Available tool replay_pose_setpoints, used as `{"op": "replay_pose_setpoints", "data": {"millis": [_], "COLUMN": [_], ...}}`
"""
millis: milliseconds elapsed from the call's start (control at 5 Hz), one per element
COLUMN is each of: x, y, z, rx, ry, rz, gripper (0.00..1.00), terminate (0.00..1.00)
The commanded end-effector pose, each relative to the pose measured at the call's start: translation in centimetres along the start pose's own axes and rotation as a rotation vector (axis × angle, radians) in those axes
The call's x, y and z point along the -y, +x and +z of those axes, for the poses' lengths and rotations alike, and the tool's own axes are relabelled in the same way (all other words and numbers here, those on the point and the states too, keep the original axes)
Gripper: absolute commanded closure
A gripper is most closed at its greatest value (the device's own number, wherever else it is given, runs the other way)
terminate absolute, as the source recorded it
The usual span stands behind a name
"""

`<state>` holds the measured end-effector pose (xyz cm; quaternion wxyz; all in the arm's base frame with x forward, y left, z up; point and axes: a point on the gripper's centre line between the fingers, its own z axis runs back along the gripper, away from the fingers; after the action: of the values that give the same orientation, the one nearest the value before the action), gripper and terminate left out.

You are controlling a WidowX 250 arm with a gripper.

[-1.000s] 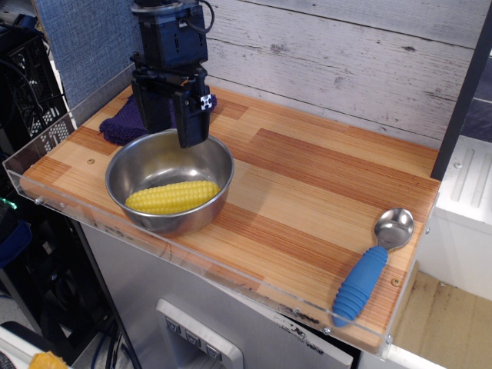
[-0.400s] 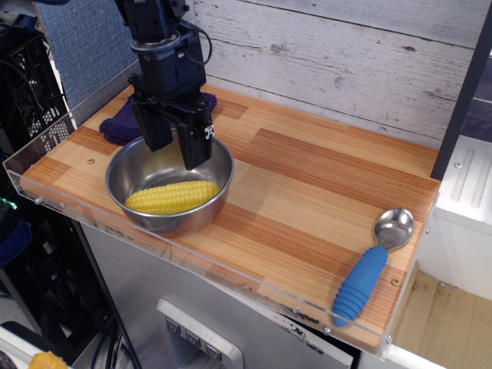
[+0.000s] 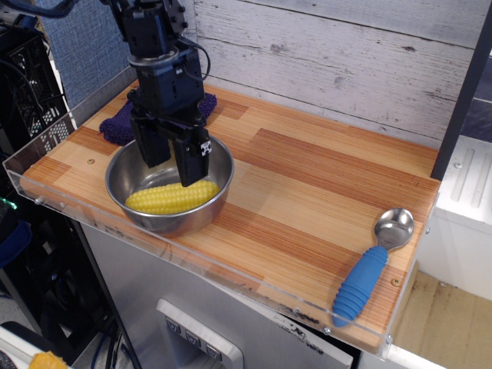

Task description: Hold the banan from inside the pan, and place it on top of the black cloth which is top left side of the table.

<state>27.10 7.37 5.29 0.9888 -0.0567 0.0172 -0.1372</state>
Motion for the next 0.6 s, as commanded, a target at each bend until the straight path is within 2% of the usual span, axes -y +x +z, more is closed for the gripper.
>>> {"op": "replay_pose_setpoints", "data": {"millis": [0, 200, 400], "x": [-0.6, -1.0, -1.0], "y": [-0.7, -0.2, 0.2], "z": [-0.9, -1.8, -2.0], "rx": [-0.053, -0.114, -0.149], "ry": [0.081, 0.107, 0.126], "rz": [-0.042, -0.027, -0.011], "gripper": [0.0, 0.0, 0.0], "terminate": [0.0, 0.0, 0.0]}}
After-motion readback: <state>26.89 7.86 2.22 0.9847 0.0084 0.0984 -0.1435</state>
